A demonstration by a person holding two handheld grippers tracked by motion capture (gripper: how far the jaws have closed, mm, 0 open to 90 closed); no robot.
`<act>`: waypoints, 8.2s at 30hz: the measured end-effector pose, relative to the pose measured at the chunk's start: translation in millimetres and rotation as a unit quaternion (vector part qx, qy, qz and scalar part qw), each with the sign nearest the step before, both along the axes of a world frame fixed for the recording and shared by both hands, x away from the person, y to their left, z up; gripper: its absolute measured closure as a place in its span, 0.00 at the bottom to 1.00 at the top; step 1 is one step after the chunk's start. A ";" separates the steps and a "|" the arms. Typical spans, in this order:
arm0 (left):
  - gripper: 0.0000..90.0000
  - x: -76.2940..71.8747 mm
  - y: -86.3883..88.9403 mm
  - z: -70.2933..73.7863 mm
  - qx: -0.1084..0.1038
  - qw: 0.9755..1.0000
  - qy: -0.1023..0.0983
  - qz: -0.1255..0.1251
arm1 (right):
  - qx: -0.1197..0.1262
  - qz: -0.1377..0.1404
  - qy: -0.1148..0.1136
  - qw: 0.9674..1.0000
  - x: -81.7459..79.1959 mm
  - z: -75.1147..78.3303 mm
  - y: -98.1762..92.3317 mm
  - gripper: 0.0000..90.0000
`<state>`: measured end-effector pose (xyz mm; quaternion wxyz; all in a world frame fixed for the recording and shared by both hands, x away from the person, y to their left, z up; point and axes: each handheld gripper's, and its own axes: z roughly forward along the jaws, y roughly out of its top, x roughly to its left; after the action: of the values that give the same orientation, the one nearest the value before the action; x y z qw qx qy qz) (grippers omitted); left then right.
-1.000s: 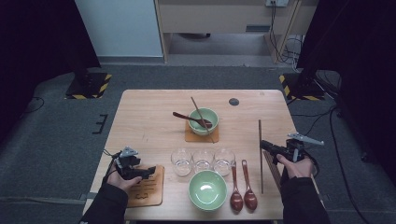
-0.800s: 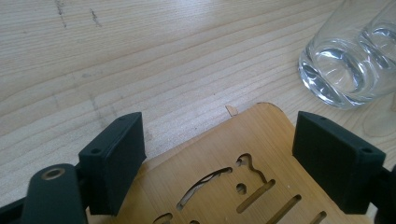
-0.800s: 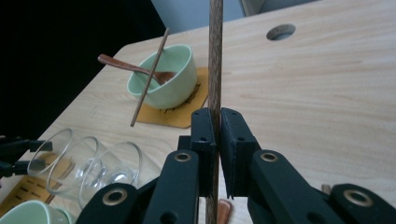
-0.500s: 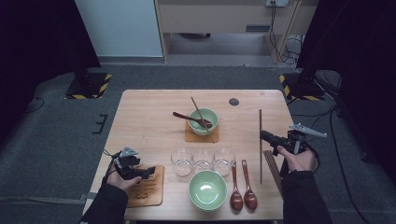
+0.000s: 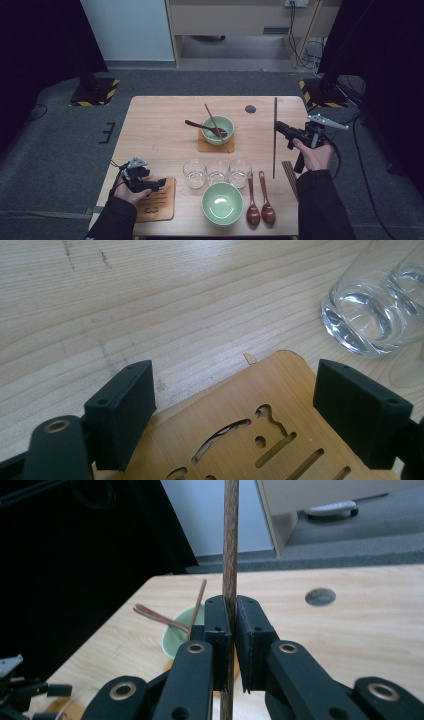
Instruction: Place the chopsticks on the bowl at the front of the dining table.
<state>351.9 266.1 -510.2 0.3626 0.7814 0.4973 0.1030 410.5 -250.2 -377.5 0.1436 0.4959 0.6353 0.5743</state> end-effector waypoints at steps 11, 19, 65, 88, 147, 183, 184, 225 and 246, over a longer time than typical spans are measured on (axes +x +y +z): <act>0.18 0.1 0.4 0.0 -0.003 1.000 0.000 0.000 | -0.001 0.000 -0.027 1.000 18.4 19.9 16.5 0.94; 0.18 0.5 0.7 0.0 -0.003 1.000 -0.001 0.000 | -0.006 0.004 -0.028 1.000 32.7 28.2 26.4 0.94; 0.16 4.3 1.7 0.9 -0.001 1.000 -0.001 -0.001 | -0.082 0.055 0.038 0.994 120.8 1.4 134.1 0.94; 0.17 5.6 -0.5 1.8 0.006 1.000 -0.006 -0.012 | -0.138 0.059 0.077 0.986 146.4 -28.9 160.9 0.94; 0.17 7.3 -0.7 3.5 0.002 1.000 -0.011 -0.014 | -0.192 0.045 0.120 0.973 166.8 -78.9 186.5 0.84; 0.17 8.2 -1.7 1.2 0.007 1.000 -0.009 -0.009 | -0.158 0.063 0.024 0.985 78.3 -28.8 78.6 0.34; 0.17 8.3 -1.5 1.1 0.007 1.000 -0.009 -0.009 | -0.163 0.065 0.025 0.984 76.6 -29.6 77.0 0.33; 0.17 8.9 -0.4 0.6 0.011 1.000 -0.008 -0.005 | -0.234 0.099 0.018 0.967 52.0 -99.0 76.3 0.26; 0.17 9.2 -0.7 0.8 0.011 1.000 -0.008 -0.006 | -0.215 0.121 0.033 0.969 52.0 -109.7 88.2 0.26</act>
<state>361.1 265.3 -509.4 0.3587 0.7874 0.4884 0.1128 462.5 -161.9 -487.1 0.1556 0.3917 0.8031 0.4211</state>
